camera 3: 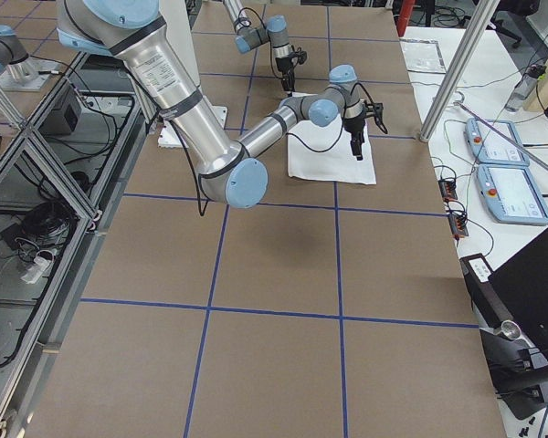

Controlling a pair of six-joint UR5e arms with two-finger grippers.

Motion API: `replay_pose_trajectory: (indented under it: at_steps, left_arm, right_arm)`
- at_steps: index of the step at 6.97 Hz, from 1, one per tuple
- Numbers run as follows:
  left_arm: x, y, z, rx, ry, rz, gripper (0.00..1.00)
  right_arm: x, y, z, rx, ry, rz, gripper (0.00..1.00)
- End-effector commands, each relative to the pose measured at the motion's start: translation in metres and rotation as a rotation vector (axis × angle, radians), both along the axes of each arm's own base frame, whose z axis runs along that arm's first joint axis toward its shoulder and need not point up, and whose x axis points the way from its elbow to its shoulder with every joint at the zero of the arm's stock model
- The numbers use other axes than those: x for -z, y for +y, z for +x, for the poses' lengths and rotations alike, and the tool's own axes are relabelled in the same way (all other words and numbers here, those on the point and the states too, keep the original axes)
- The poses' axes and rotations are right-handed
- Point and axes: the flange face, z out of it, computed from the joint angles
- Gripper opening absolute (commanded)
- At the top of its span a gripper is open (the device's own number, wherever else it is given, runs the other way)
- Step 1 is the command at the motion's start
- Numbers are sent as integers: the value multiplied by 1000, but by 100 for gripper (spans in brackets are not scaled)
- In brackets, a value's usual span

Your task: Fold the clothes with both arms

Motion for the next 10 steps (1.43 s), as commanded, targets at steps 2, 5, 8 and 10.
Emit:
replay_pose_trajectory:
  at_steps: [2,5,8,10]
  left_arm:
    - [-4,0,0,1,-7,-5,9]
    - [0,-4,-13,6,-2,10,0]
    - [-47,-91,-109,74,-179,199,0]
    - [-68,-209,-164,136,-321,267,0]
  right_arm:
    - [0,2,-2,4,0,0,100]
    - [5,7,-5,11,-7,9,100]
    - [8,21,-4,22,-21,22,100]
    - [15,30,-11,37,-32,33,100]
